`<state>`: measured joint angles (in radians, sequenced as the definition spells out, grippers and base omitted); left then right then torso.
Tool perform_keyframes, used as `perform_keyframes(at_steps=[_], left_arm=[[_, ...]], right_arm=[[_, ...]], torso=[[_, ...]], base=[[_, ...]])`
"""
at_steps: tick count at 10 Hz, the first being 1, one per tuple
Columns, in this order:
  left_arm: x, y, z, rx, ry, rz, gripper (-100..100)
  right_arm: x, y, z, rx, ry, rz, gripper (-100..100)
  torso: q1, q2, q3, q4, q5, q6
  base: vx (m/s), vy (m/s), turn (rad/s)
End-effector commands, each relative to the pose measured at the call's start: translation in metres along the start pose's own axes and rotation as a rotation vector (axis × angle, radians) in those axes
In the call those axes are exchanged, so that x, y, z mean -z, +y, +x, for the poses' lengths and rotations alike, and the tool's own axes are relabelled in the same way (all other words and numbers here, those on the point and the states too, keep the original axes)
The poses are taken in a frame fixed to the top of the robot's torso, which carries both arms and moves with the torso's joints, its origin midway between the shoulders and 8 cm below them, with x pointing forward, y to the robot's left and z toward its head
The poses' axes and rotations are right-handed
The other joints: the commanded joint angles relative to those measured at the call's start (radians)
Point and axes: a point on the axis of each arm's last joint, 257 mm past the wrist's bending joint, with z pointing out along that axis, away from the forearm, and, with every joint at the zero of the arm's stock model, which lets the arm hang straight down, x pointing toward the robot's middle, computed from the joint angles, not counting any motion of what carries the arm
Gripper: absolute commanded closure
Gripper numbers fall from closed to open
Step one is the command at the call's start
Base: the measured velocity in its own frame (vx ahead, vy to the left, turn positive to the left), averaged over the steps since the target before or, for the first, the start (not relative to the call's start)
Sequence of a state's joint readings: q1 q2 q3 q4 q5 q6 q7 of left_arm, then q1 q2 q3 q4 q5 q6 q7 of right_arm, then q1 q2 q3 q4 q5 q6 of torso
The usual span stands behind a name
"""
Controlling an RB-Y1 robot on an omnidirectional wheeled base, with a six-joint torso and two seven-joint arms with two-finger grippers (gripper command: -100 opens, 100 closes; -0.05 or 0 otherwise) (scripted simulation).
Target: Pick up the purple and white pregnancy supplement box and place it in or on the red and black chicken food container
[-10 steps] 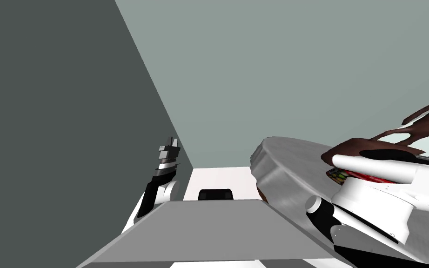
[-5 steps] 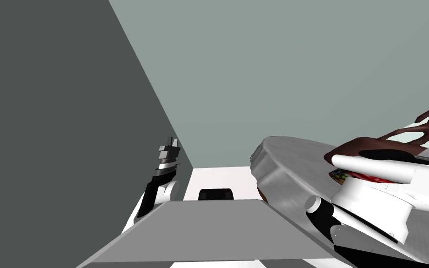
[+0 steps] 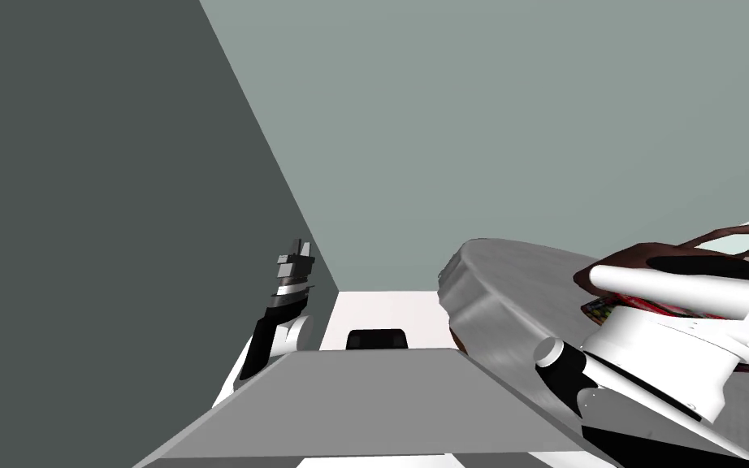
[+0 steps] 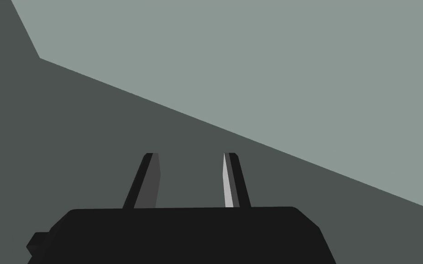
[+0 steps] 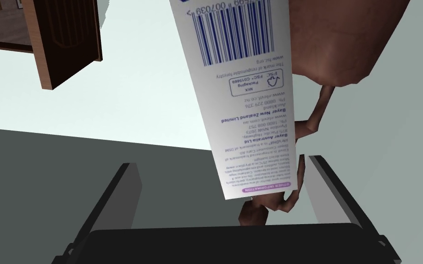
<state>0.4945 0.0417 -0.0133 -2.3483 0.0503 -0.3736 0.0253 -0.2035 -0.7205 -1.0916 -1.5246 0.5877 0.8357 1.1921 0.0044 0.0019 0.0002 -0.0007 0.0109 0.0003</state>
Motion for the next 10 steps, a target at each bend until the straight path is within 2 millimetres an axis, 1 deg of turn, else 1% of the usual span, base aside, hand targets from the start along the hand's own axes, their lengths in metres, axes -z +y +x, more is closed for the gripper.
perform_keyframes(at_steps=[1, 3, 4, 5, 10], left_arm=[[0.0, 0.0, 0.0, 0.0, 0.0, 0.0, 0], [0.0, 0.0, 0.0, 0.0, 0.0, 0.0, 0], [0.0, 0.0, 0.0, 0.0, 0.0, 0.0, 0], [0.0, 0.0, 0.0, 0.0, 0.0, 0.0, 0], [0.0, 0.0, 0.0, 0.0, 0.0, 0.0, 0]], right_arm=[[0.001, -0.006, -0.009, 0.0, 0.01, 0.014, -100], [0.002, -0.014, -0.019, -0.002, 0.019, 0.028, -100], [0.002, -0.011, -0.014, -0.003, 0.014, 0.022, -100], [0.002, -0.012, -0.015, -0.001, 0.016, 0.024, 0], [0.002, -0.012, -0.014, -0.001, 0.016, 0.024, 0]], torso=[[0.0, 0.0, 0.0, 0.0, 0.0, 0.0], [0.001, 0.0, 0.0, 0.0, 0.0, 0.0], [0.001, -0.001, 0.0, 0.0, 0.0, 0.0], [0.001, -0.002, -0.001, 0.0, 0.0, 0.0], [0.003, -0.004, -0.002, -0.001, 0.0, 0.0]], base=[[-0.061, -0.039, 0.087], [-0.045, -0.032, 0.078], [-0.019, -0.017, 0.021], [0.0, 0.0, 0.0], [0.0, 0.0, 0.0]])
